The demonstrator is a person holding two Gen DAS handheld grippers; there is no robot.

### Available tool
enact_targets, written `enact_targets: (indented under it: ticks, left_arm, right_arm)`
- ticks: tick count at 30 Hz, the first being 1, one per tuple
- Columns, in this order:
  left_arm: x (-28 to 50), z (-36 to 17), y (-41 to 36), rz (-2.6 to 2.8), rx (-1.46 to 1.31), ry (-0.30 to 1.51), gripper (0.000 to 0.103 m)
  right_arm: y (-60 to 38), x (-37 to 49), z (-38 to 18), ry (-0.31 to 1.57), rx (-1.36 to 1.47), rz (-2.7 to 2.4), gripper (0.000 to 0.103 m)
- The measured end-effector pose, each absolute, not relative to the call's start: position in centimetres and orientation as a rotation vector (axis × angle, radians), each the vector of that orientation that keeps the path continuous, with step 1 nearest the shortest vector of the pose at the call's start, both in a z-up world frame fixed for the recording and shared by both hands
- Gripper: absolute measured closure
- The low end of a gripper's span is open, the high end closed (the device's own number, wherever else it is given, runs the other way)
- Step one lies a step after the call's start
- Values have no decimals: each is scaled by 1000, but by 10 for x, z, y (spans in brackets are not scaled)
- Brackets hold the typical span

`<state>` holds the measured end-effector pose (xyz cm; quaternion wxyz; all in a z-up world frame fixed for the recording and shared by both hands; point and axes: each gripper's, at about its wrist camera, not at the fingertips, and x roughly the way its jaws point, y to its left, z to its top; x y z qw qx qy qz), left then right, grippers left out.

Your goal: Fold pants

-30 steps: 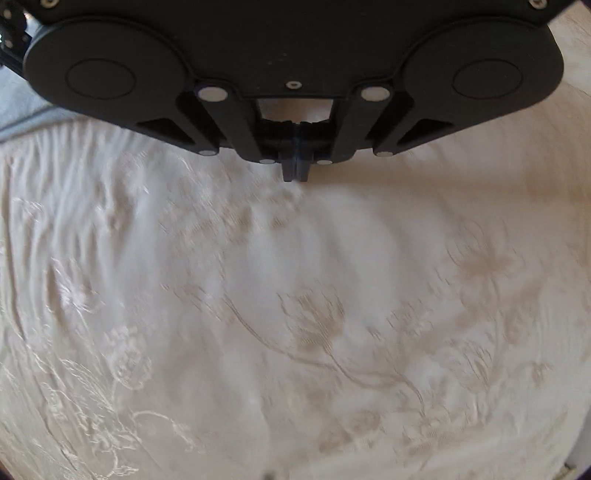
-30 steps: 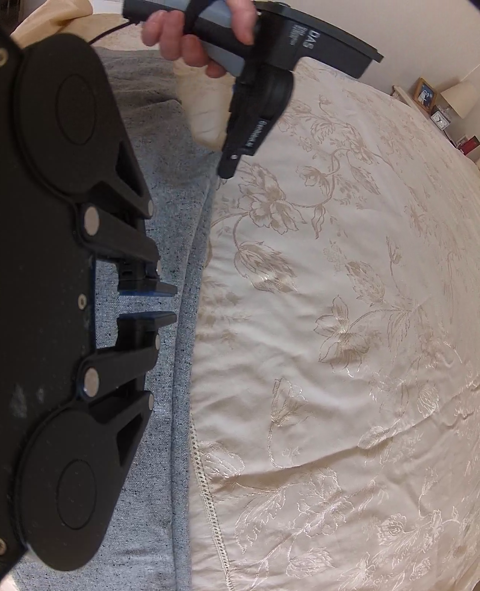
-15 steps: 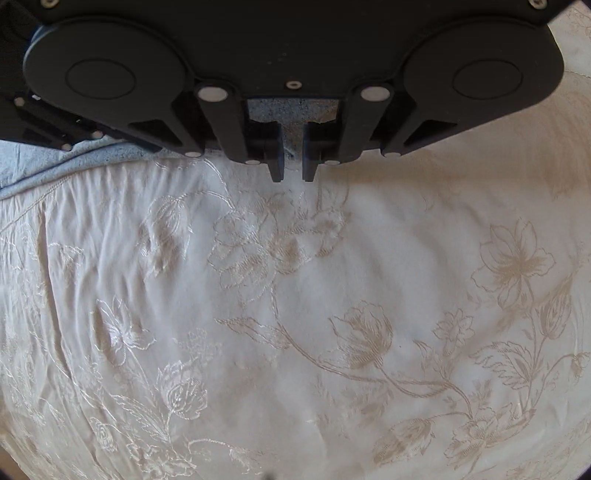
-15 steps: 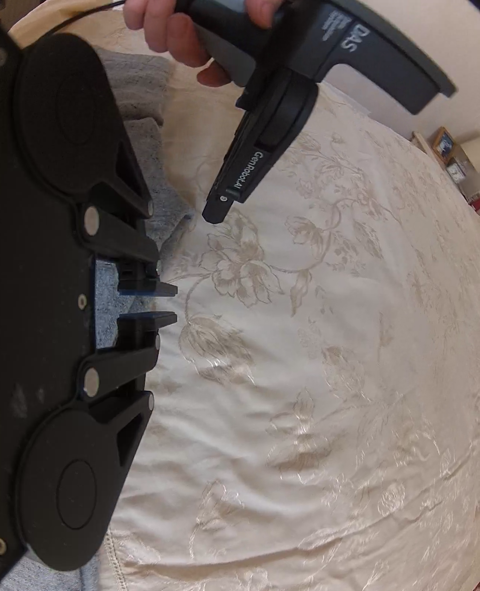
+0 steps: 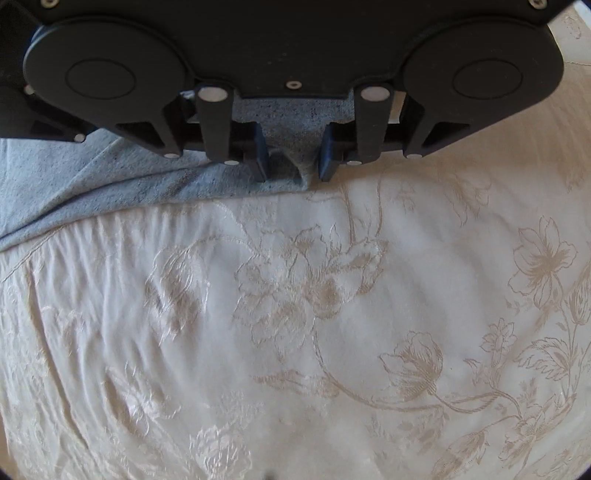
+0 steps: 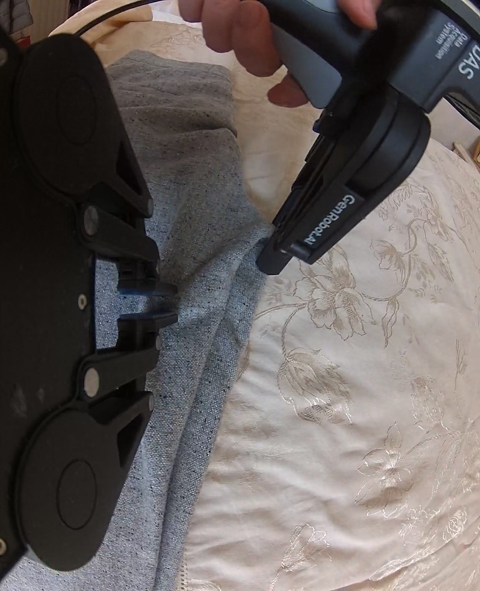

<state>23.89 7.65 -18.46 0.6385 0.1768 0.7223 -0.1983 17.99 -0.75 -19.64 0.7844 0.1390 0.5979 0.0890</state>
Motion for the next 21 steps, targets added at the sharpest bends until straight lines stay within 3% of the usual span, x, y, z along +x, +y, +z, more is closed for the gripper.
enact_targets:
  ticks: [2, 4, 5, 13, 15, 21]
  left_arm:
    - [234, -196, 78, -450, 462, 1676, 65]
    - [226, -197, 83, -416, 430, 1663, 85]
    - [228, -196, 88, -384, 385, 1653, 87]
    - [237, -202, 99, -261, 241, 1586, 89]
    - [235, -194, 100, -244, 172, 1557, 83]
    - [237, -140, 120, -94, 10, 1369, 81]
  right_arm:
    - [-7, 182, -195, 1290, 298, 190, 91]
    - [-7, 181, -193, 1287, 298, 189, 91]
    - [-8, 180, -191, 1285, 298, 187, 91]
    - [-12, 168, -179, 1248, 310, 161, 91]
    - [-16, 159, -174, 1232, 297, 147, 91]
    - [-39, 139, -174, 1225, 258, 103, 90]
